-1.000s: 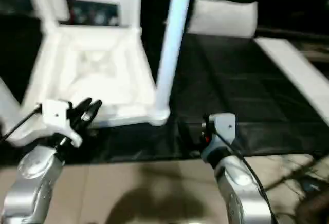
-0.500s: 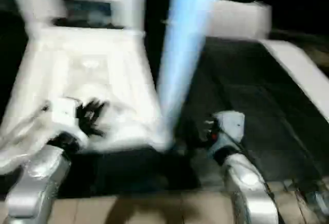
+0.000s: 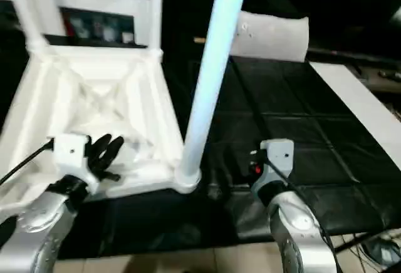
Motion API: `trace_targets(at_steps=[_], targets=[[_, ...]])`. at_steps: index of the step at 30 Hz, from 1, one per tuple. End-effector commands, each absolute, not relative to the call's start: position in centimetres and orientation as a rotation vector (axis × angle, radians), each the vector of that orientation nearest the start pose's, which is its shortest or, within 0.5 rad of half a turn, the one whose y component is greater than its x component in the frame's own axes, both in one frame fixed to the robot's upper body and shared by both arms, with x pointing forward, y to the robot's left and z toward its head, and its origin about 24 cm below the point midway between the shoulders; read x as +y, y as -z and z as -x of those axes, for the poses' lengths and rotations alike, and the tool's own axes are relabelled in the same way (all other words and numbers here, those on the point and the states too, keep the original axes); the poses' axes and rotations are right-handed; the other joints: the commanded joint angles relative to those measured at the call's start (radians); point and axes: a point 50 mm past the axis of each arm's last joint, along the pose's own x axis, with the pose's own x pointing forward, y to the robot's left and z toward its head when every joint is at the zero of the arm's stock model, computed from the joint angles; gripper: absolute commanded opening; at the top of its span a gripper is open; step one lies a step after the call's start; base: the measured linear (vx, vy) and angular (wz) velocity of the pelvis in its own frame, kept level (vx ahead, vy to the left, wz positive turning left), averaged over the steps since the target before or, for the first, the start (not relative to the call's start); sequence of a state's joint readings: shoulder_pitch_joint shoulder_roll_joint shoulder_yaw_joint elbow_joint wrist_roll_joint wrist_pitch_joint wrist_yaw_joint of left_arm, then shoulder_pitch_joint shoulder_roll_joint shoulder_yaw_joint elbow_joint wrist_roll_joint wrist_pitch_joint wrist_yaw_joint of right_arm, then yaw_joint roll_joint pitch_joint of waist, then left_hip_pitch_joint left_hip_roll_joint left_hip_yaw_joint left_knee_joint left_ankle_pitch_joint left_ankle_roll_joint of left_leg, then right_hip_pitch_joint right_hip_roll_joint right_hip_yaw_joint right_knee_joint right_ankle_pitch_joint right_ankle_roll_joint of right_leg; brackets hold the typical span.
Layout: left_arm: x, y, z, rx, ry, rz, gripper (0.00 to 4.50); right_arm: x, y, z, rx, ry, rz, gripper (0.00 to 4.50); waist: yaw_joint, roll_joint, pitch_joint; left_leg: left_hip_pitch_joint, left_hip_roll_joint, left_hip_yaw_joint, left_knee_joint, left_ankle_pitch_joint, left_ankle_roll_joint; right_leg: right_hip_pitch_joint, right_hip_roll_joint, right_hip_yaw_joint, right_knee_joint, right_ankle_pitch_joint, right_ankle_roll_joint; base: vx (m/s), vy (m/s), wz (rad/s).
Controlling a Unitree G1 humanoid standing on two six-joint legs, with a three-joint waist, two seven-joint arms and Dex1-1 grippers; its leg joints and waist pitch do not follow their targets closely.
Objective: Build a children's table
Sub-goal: Rotate leg to tighten
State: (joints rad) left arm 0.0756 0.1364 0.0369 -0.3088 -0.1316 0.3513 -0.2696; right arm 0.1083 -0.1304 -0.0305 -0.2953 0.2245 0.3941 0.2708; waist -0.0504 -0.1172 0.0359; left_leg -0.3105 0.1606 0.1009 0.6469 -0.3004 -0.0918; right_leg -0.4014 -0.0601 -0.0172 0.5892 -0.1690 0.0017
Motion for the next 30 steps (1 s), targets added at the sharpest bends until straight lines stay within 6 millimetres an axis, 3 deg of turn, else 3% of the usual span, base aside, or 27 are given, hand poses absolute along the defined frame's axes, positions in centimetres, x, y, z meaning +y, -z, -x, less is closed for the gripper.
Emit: trace_targets(at_steps=[1, 2, 4, 8, 9, 12, 14, 15, 17, 19, 20, 22, 24, 25, 30], targets=[[15.9, -6.9, -23.7, 0.115, 0.290, -0.004, 1.21, -16.8, -5.2, -22.7, 0.199, -0.263, -0.087, 4.50, -0.010, 0.024, -0.012, -0.005, 0.042, 0.002, -0.112, -0.386, 0.029, 0.011, -0.039, 0.011, -0.089, -0.589, -0.068, -0.099, 0.012, 0.09], [15.9, -6.9, -23.7, 0.116, 0.293, -0.006, 1.21, -16.8, -5.2, -22.7, 0.199, -0.262, -0.087, 4.50, -0.011, 0.027, -0.016, -0.019, 0.043, -0.002, -0.118, -0.370, 0.017, 0.022, -0.043, 0.012, -0.088, -0.574, -0.052, -0.099, 0.012, 0.09], [15.8, -6.9, -23.8, 0.119, 0.302, -0.011, 1.21, -16.8, -5.1, -22.7, 0.202, -0.258, -0.086, 4.50, -0.011, 0.030, -0.016, -0.029, 0.043, -0.001, -0.120, -0.345, 0.013, 0.024, -0.046, 0.015, -0.088, -0.546, -0.045, -0.079, 0.006, -0.02], [15.3, -6.8, -24.3, 0.134, 0.360, -0.034, 1.21, -17.3, -4.6, -22.6, 0.241, -0.240, -0.029, 4.50, -0.009, 0.029, -0.016, -0.031, 0.033, 0.002, -0.114, -0.343, 0.016, 0.016, -0.047, 0.016, -0.101, -0.629, -0.006, -0.032, -0.003, -0.01], [15.3, -6.8, -24.3, 0.134, 0.370, -0.035, 1.40, -17.3, -4.6, -22.6, 0.241, -0.239, -0.025, 4.50, -0.010, 0.028, -0.016, -0.032, 0.032, 0.003, -0.113, -0.340, 0.016, 0.015, -0.047, 0.015, -0.103, -0.641, -0.001, 0.000, 0.000, 0.00], [14.7, -7.2, -24.8, 0.116, 0.449, -0.020, 1.40, -17.7, -4.5, -22.5, 0.245, -0.242, -0.007, 4.50, -0.013, 0.031, -0.018, -0.034, 0.031, 0.002, -0.112, -0.332, 0.018, 0.012, -0.046, 0.013, -0.105, -0.643, 0.003, 0.000, 0.000, 0.00], [14.2, -7.5, -25.3, 0.131, 0.535, -0.066, 1.76, -17.9, -4.8, -22.4, 0.237, -0.280, -0.014, 4.50, -0.012, 0.031, -0.022, -0.038, 0.032, 0.003, -0.111, -0.308, 0.023, 0.014, -0.046, 0.016, -0.100, -0.605, -0.010, 0.000, 0.000, 0.00], [14.1, -7.6, -25.5, 0.135, 0.573, -0.100, 1.76, -18.0, -4.9, -22.3, 0.234, -0.309, -0.010, 4.50, -0.010, 0.030, -0.031, -0.041, 0.034, 0.005, -0.110, -0.253, 0.031, 0.019, -0.047, 0.023, -0.088, -0.529, -0.031, 0.000, 0.000, 0.00], [13.8, -7.9, -25.8, 0.144, 0.694, -0.166, 1.89, -18.3, -5.1, -22.0, 0.241, -0.392, 0.021, 4.50, -0.004, 0.033, -0.028, -0.046, 0.039, 0.012, -0.114, -0.190, 0.050, 0.023, -0.044, 0.027, -0.077, -0.403, -0.077, 0.000, 0.000, 0.00], [13.6, -8.0, -25.8, 0.164, 0.776, -0.174, 2.16, -18.6, -5.2, -21.9, 0.244, -0.425, 0.031, 4.50, -0.001, 0.035, -0.026, -0.045, 0.040, 0.015, -0.117, -0.225, 0.055, 0.021, -0.046, 0.027, -0.077, -0.427, -0.091, 0.000, 0.000, 0.00], [13.6, -8.1, -25.7, 0.198, 0.880, -0.192, 2.16, -19.1, -5.5, -21.8, 0.241, -0.466, 0.045, 4.50, -0.001, 0.032, -0.027, -0.045, 0.039, 0.017, -0.115, -0.239, 0.053, 0.020, -0.046, 0.027, -0.076, -0.442, -0.093, 0.000, 0.000, 0.00], [13.6, -8.2, -25.8, 0.215, 0.919, -0.210, 2.16, -19.4, -5.6, -21.8, 0.241, -0.485, 0.055, 4.50, 0.000, 0.035, -0.029, -0.045, 0.041, 0.018, -0.115, -0.239, 0.050, 0.018, -0.045, 0.028, -0.072, -0.424, -0.105, 0.000, 0.000, 0.00], [13.5, -8.3, -25.9, 0.279, 1.046, -0.250, 2.16, -20.2, -6.2, -21.5, 0.239, -0.576, 0.086, 4.50, 0.004, 0.036, -0.033, -0.045, 0.041, 0.022, -0.112, -0.190, 0.057, 0.022, -0.046, 0.030, -0.066, -0.352, -0.130, 0.000, 0.000, 0.00], [13.4, -8.2, -26.0, 0.315, 1.099, -0.253, 2.16, -20.4, -6.4, -21.2, 0.248, -0.635, 0.096, 4.50, 0.008, 0.037, -0.036, -0.044, 0.042, 0.025, -0.108, -0.137, 0.073, 0.027, -0.047, 0.032, -0.055, -0.275, -0.160, 0.000, 0.000, 0.00], [13.2, -7.5, -26.3, 0.410, 1.169, -0.283, 2.16, -20.6, -6.8, -20.8, 0.262, -0.728, 0.121, 4.50, 0.018, 0.035, -0.044, -0.049, 0.039, 0.030, -0.098, -0.001, 0.110, 0.040, -0.050, 0.032, -0.047, -0.183, -0.209, 0.000, 0.000, 0.00]])
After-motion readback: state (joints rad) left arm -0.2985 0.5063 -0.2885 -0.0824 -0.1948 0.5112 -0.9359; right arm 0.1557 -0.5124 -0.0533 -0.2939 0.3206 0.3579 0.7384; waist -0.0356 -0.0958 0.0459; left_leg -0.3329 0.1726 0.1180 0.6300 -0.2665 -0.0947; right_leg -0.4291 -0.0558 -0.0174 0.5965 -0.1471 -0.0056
